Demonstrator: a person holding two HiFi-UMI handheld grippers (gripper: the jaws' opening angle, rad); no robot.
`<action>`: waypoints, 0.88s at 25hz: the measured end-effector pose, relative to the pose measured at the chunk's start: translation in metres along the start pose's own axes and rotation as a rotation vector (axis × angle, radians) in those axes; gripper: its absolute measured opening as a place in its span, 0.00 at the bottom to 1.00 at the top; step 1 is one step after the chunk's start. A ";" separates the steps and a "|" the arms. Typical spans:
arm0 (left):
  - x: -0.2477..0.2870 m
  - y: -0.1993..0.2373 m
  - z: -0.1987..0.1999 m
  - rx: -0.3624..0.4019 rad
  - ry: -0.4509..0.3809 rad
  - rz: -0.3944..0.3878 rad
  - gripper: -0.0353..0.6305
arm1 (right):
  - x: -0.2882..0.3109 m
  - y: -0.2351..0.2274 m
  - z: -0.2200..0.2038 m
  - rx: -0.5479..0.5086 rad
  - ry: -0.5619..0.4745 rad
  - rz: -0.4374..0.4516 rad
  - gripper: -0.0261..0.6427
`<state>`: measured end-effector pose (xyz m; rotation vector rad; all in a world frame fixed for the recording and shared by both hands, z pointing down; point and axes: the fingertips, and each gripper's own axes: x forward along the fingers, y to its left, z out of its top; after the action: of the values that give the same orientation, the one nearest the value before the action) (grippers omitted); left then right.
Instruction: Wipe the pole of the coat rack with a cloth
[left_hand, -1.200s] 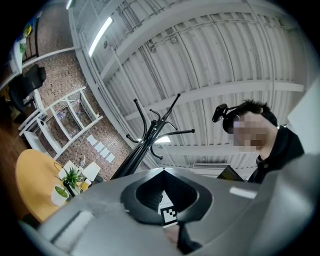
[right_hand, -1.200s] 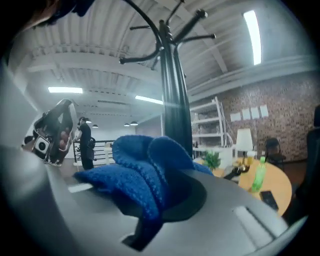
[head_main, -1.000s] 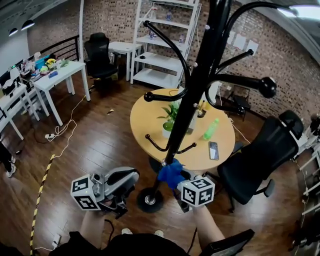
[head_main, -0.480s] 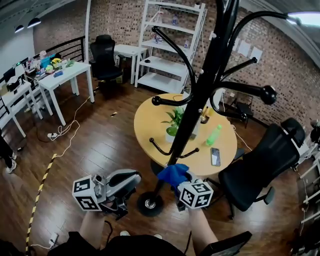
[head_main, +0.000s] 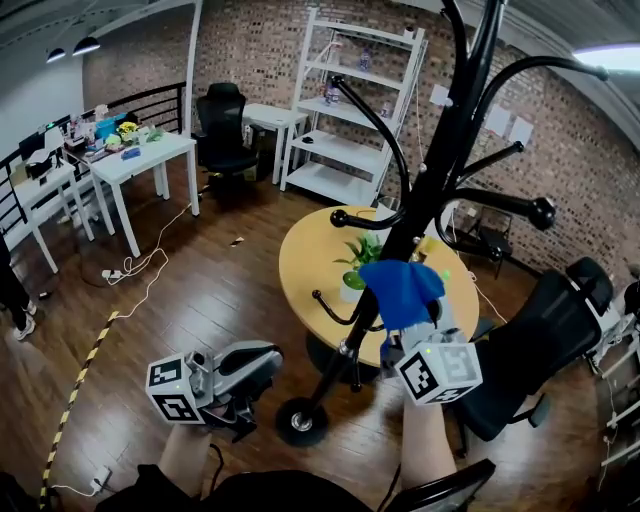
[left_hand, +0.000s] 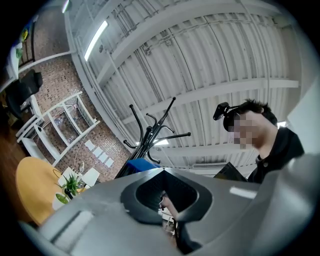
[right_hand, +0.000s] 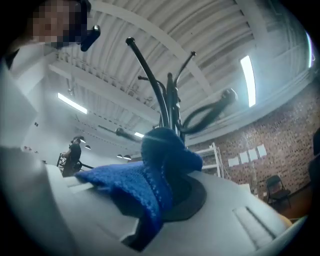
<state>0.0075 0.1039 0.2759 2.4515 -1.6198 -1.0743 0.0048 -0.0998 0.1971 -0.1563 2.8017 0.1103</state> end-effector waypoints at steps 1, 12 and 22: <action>-0.001 -0.001 0.002 0.007 -0.004 -0.002 0.05 | 0.007 0.001 0.021 -0.030 -0.037 0.005 0.07; 0.004 -0.006 0.018 0.060 -0.017 -0.030 0.05 | -0.032 0.049 0.197 -0.189 -0.427 0.071 0.07; 0.008 -0.009 0.014 0.056 -0.013 -0.034 0.05 | -0.049 0.056 0.208 -0.225 -0.513 0.062 0.07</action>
<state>0.0092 0.1065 0.2582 2.5213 -1.6402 -1.0649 0.1110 -0.0203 0.0202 -0.0790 2.2769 0.4183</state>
